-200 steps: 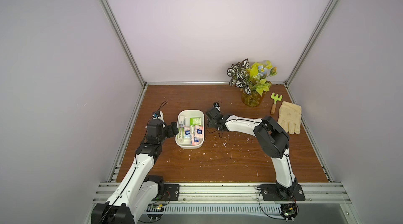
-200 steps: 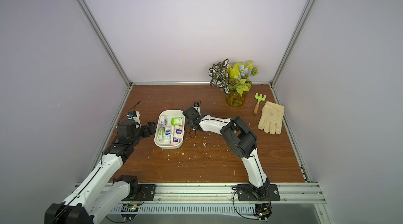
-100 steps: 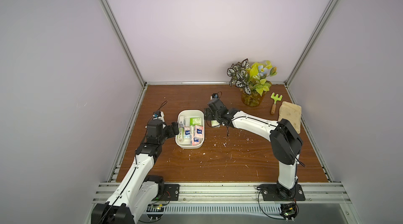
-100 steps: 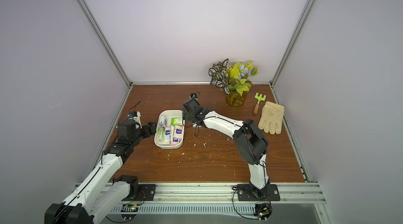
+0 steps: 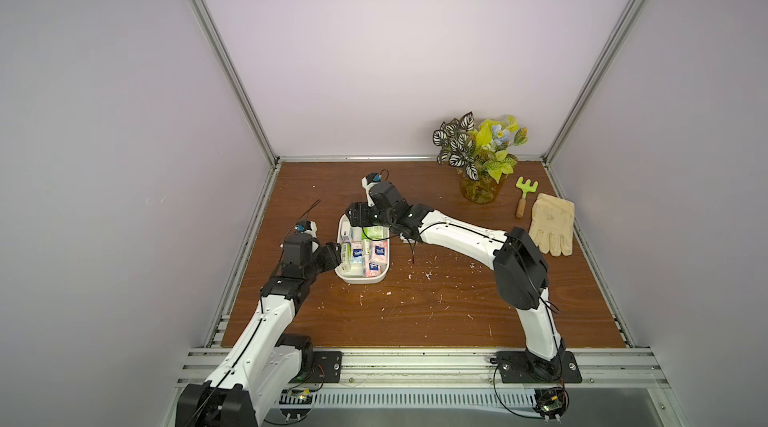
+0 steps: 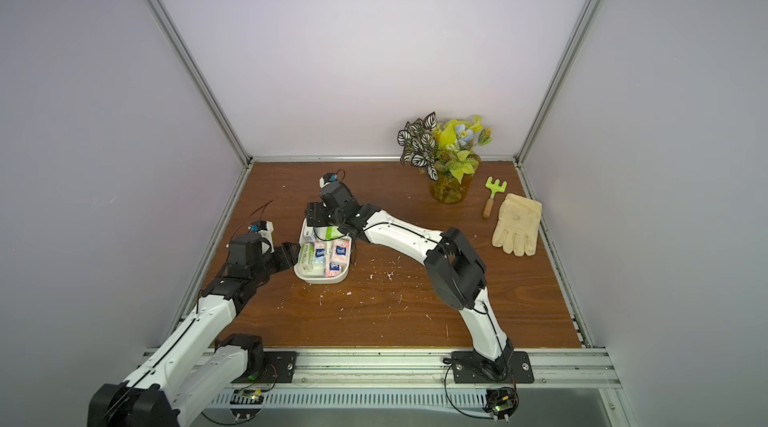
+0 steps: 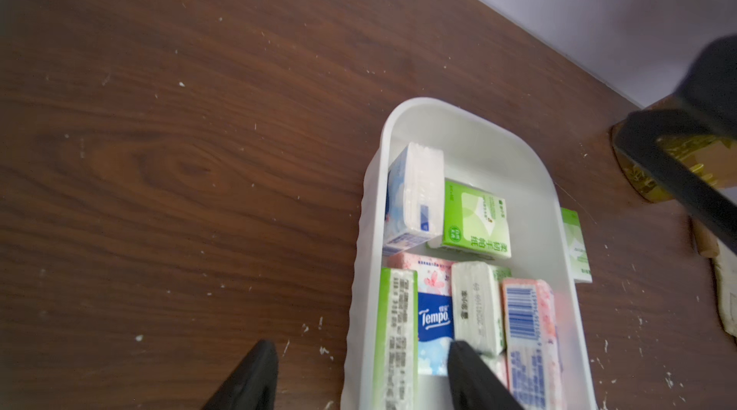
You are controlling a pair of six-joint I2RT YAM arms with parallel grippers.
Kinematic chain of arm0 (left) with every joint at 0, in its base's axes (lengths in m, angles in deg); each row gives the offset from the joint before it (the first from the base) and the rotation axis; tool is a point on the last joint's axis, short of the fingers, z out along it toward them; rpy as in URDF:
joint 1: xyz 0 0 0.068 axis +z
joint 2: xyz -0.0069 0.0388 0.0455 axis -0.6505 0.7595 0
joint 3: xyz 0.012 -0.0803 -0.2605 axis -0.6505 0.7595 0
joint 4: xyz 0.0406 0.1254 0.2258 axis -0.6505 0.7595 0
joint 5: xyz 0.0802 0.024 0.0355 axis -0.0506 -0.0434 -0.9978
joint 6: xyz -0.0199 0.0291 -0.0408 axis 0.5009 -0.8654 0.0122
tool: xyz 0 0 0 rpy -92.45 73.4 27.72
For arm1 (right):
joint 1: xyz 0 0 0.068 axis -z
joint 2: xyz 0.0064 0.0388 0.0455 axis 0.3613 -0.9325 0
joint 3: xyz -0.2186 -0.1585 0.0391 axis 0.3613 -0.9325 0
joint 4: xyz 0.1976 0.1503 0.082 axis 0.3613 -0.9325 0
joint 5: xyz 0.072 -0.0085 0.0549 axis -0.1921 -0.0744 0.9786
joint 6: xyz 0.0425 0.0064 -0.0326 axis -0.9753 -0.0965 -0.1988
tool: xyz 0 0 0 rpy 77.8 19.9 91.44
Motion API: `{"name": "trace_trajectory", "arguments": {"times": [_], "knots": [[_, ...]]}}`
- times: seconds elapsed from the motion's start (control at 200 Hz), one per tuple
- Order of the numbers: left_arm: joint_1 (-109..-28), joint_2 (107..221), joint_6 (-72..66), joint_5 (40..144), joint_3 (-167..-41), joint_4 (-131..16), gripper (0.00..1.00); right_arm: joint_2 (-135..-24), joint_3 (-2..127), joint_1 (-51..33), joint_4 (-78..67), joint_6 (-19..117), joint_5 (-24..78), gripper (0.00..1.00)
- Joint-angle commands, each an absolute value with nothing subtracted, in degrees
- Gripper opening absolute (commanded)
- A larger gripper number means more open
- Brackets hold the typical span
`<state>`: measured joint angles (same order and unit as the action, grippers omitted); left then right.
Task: Take the pocket tissues out of the storage box
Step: Pick up the pocket tissues from the storage box.
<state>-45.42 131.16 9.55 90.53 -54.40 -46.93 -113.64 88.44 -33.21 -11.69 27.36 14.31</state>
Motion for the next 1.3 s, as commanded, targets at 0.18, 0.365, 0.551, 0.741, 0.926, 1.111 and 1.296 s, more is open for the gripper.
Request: {"name": "trace_trajectory", "arguments": {"times": [0.18,0.365,0.551,0.741,0.926,1.111,1.296], "knots": [[-42.2,132.3,10.9,96.1,-51.5,-50.0,0.58,-122.3,99.8,-34.5,-16.3,23.6,15.8,0.74],[-41.7,132.6,11.0,96.6,-50.4,-51.0,0.57,-126.4,104.6,-34.5,-19.7,23.3,14.5,0.71],[-41.6,132.6,10.7,96.5,-50.6,-51.0,0.57,-127.9,106.1,-34.4,-21.7,24.0,12.0,0.68],[-41.5,132.6,10.5,96.5,-50.7,-51.0,0.56,-128.9,106.3,-34.4,-22.8,24.7,11.2,0.66],[-41.4,132.9,10.4,96.4,-50.8,-51.1,0.56,-130.0,107.7,-34.4,-23.7,25.2,12.0,0.65],[-41.4,132.8,10.3,96.3,-50.8,-51.0,0.57,-130.0,107.8,-34.3,-25.1,25.6,10.8,0.64],[-41.4,132.9,10.2,96.2,-50.9,-51.0,0.57,-127.4,105.2,-34.4,-24.4,26.2,8.6,0.61]]}}
